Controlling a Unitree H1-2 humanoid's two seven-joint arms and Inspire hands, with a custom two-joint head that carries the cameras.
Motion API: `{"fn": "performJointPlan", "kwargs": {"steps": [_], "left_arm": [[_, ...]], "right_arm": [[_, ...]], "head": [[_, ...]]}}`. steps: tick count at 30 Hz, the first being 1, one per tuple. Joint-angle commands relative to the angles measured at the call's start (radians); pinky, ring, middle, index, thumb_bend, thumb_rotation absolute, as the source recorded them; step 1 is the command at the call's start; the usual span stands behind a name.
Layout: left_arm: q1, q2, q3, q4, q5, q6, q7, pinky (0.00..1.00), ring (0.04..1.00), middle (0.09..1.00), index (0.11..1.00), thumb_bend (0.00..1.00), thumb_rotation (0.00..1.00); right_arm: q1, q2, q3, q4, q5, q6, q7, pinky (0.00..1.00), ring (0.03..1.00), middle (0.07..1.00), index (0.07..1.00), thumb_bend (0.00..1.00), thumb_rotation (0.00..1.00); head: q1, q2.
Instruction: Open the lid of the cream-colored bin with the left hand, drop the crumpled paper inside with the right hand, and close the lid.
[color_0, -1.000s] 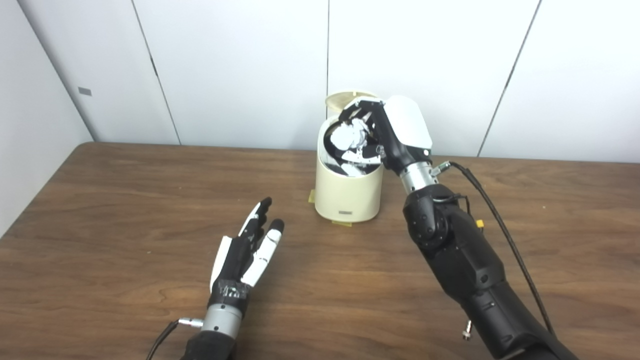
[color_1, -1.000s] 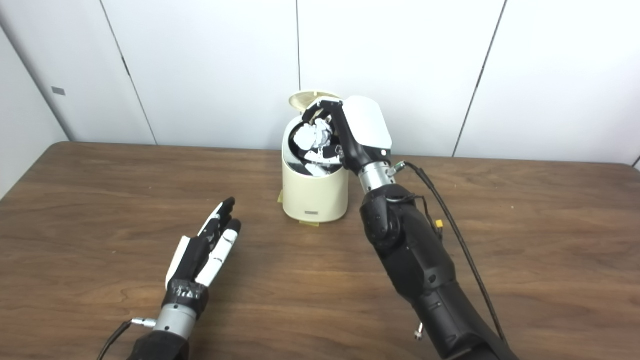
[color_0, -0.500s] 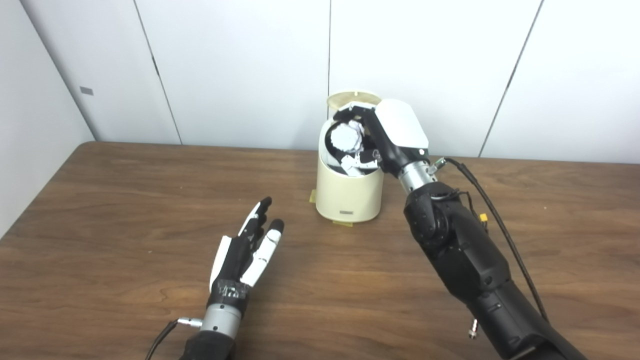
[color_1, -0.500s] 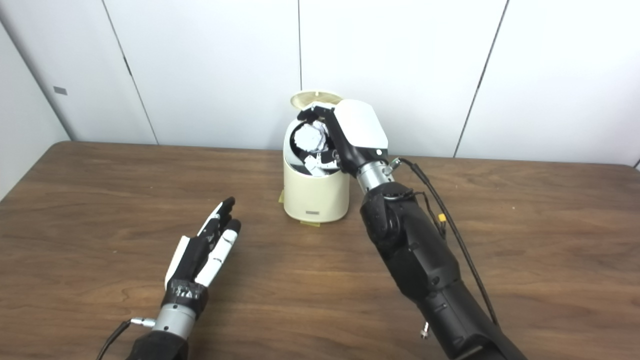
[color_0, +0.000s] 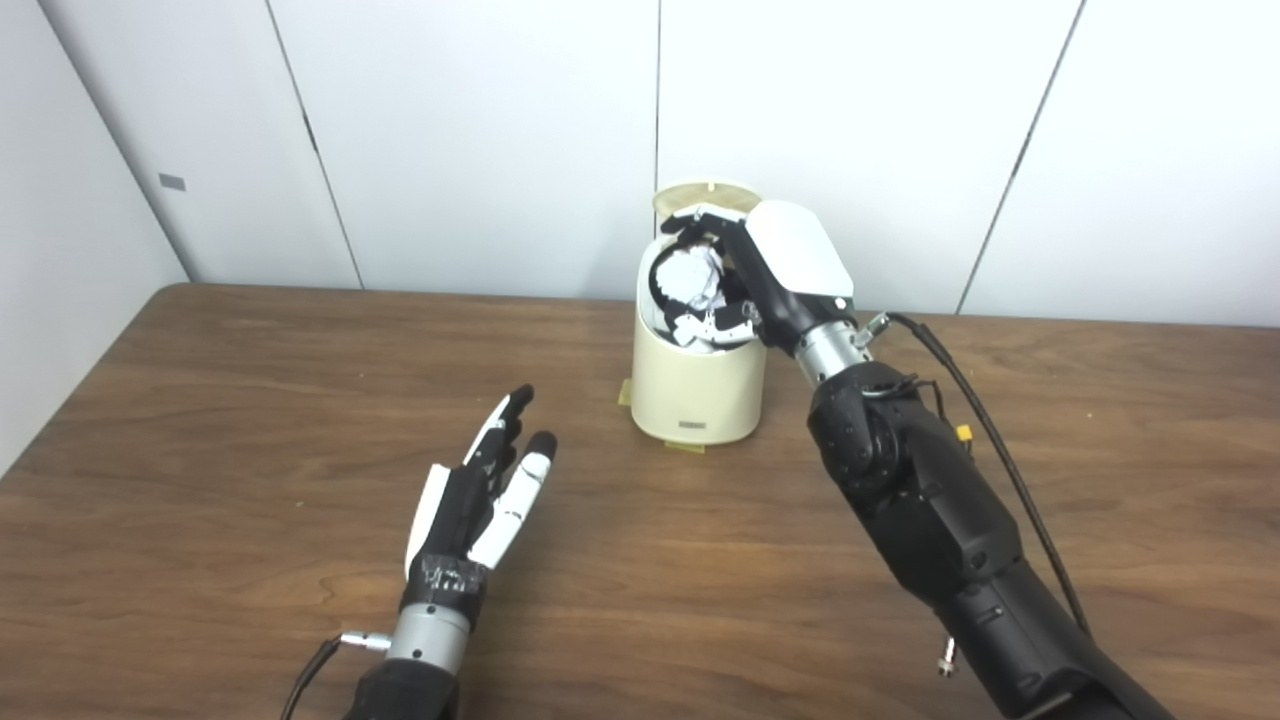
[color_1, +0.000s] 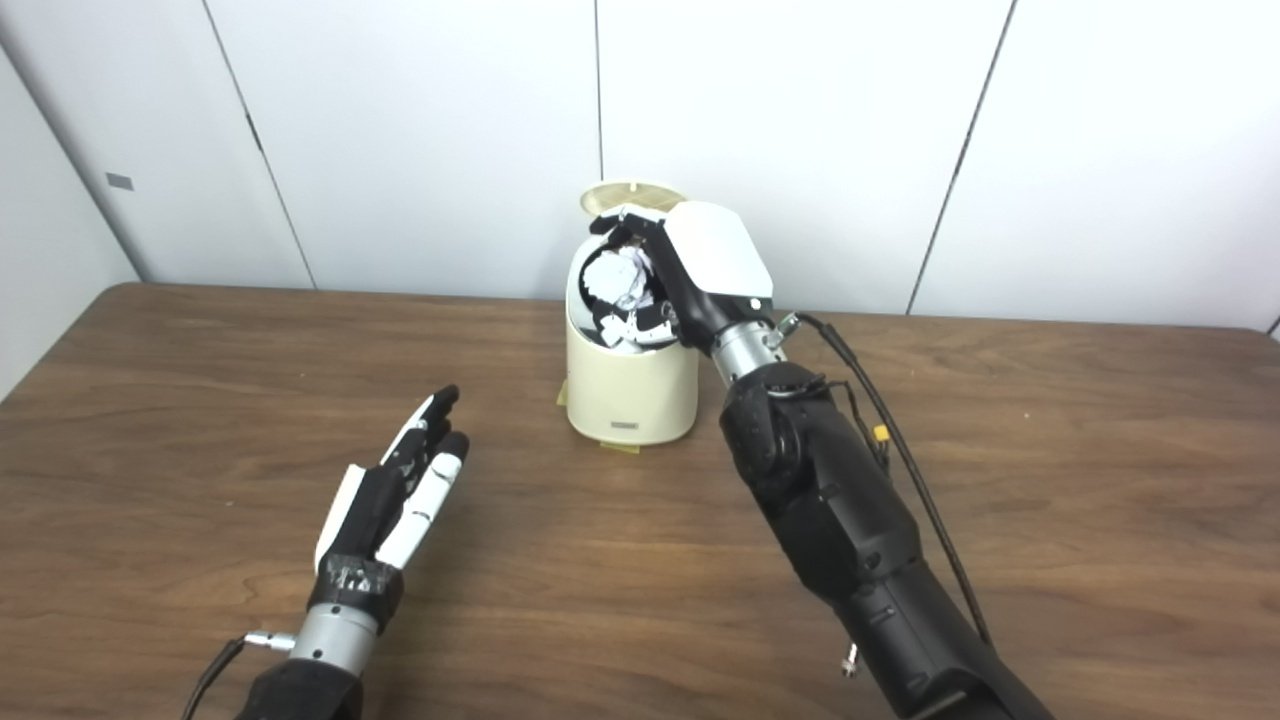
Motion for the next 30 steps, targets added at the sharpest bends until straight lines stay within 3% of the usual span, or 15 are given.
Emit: {"fn": "performJointPlan", "kwargs": {"steps": [1, 10, 27, 30], "left_arm": [[-0.008, 0.009, -0.002, -0.032, 0.015, -0.019, 0.002, 1.00, 1.000, 1.000, 0.990, 0.58, 0.77], [-0.012, 0.010, 0.012, -0.026, -0.034, -0.034, -0.011, 1.00, 1.000, 1.000, 1.000, 0.55, 0.75], [-0.024, 0.018, 0.018, -0.026, -0.044, -0.021, -0.012, 1.00, 1.000, 1.000, 1.000, 0.57, 0.74], [-0.026, 0.018, 0.020, -0.023, -0.046, -0.024, -0.011, 1.00, 1.000, 1.000, 1.000, 0.56, 0.75]], "right_arm": [[-0.018, -0.015, -0.016, -0.005, 0.001, 0.032, 0.006, 0.61, 0.768, 0.828, 0.713, 0.89, 0.20], [-0.013, -0.014, -0.021, -0.021, -0.010, 0.062, 0.005, 0.85, 0.863, 0.832, 0.722, 0.88, 0.21], [-0.005, -0.036, -0.027, -0.083, -0.024, 0.078, 0.016, 0.80, 0.837, 0.810, 0.720, 0.88, 0.21], [-0.006, -0.040, -0.028, -0.097, -0.031, 0.084, 0.021, 0.84, 0.855, 0.796, 0.726, 0.88, 0.22]], "head": [[-0.001, 0.000], [-0.008, 0.002], [-0.017, 0.010], [-0.017, 0.010]]}}
